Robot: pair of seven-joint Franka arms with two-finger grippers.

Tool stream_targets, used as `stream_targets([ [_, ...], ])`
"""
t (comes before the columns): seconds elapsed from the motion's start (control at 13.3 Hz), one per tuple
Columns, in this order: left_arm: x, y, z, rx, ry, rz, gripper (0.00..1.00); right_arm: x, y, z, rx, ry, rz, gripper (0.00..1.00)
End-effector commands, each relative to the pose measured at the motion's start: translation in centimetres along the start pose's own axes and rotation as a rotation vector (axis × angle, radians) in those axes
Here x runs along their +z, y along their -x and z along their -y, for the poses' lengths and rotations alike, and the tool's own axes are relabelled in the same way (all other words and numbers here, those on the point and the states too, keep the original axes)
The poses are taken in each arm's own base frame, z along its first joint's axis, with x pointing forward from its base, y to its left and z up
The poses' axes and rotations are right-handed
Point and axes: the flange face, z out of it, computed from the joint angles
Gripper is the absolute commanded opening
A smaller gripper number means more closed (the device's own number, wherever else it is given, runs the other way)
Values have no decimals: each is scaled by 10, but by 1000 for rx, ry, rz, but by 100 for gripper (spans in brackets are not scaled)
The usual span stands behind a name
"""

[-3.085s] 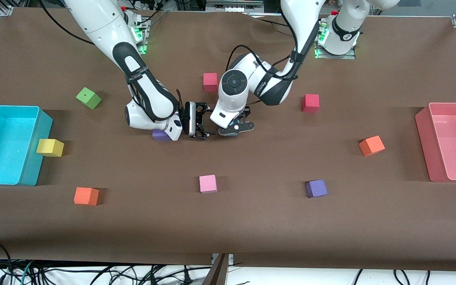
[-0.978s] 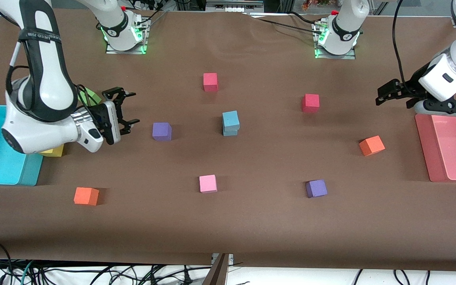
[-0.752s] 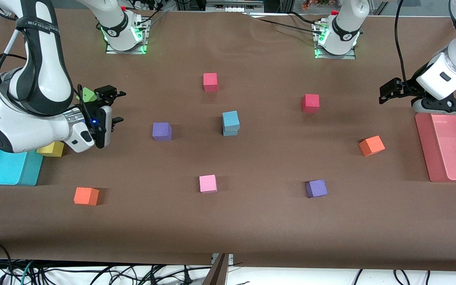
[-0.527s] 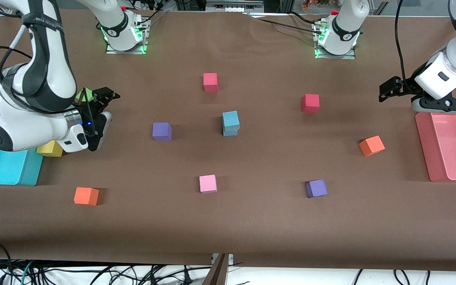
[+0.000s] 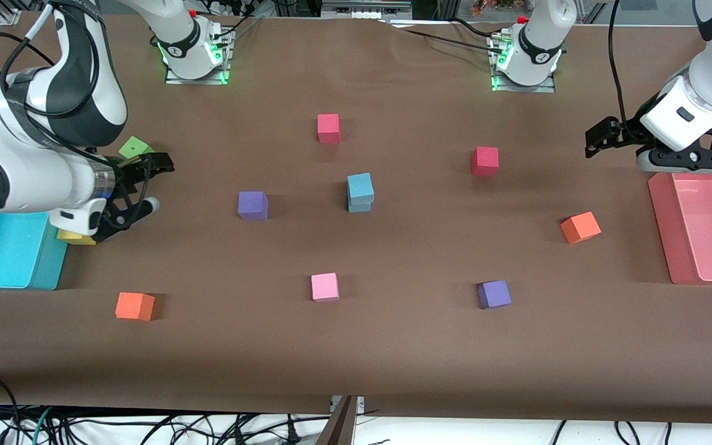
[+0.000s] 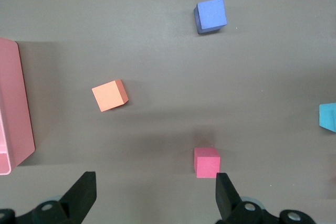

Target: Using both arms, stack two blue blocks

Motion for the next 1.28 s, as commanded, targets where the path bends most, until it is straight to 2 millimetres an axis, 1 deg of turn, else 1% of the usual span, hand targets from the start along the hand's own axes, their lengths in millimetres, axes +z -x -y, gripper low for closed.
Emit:
stream_targets([
  [0.0,-8,-12,-1,-11,-31,-6,100,-9,12,-10,64,30,-40,100],
  [0.08,-13,-21,-1,-16,-32,-18,100,-12,19,-36,96,26,-60,100],
  [0.15,-13,-30,-2,-19,-31,-22,100,-23,28,-49,113,30,-90,100],
  [0.23,-15,-37,-4,-25,-33,-31,100,-31,43,-70,144,35,-114,100],
  [0.3,-17,-39,-4,-27,-33,-37,100,-39,46,-82,159,74,-175,100],
  [0.38,-17,-39,-5,-19,-34,-37,100,-41,55,-106,195,90,-251,100],
  [0.45,-14,-40,-7,-16,-35,-33,100,-46,68,-123,197,114,-327,100],
  [0.53,-11,-42,-11,-22,-35,-30,100,-51,76,-125,184,119,-350,100],
  [0.6,-7,-43,-16,-21,-38,-23,100,-52,86,-133,212,105,-358,100],
  [0.68,-8,-41,-23,-10,-39,-18,100,-66,99,-130,213,110,-384,100],
  [0.75,-7,-40,-31,-2,-40,-16,100,-74,109,-121,249,104,-385,100],
  [0.83,-9,-40,-30,-10,-38,-19,100,-77,119,-118,351,74,-367,100],
  [0.9,-9,-40,-31,-8,-42,-19,100,-78,124,-106,419,52,-338,100],
  [1.05,-8,-40,-31,-9,-39,-18,100,-84,132,-90,488,50,-306,100],
  [1.13,-9,-39,-31,-9,-39,-17,100,-88,138,-85,522,43,-307,100],
  [1.2,-9,-39,-32,-7,-37,-19,100,-91,143,-87,541,37,-317,100],
])
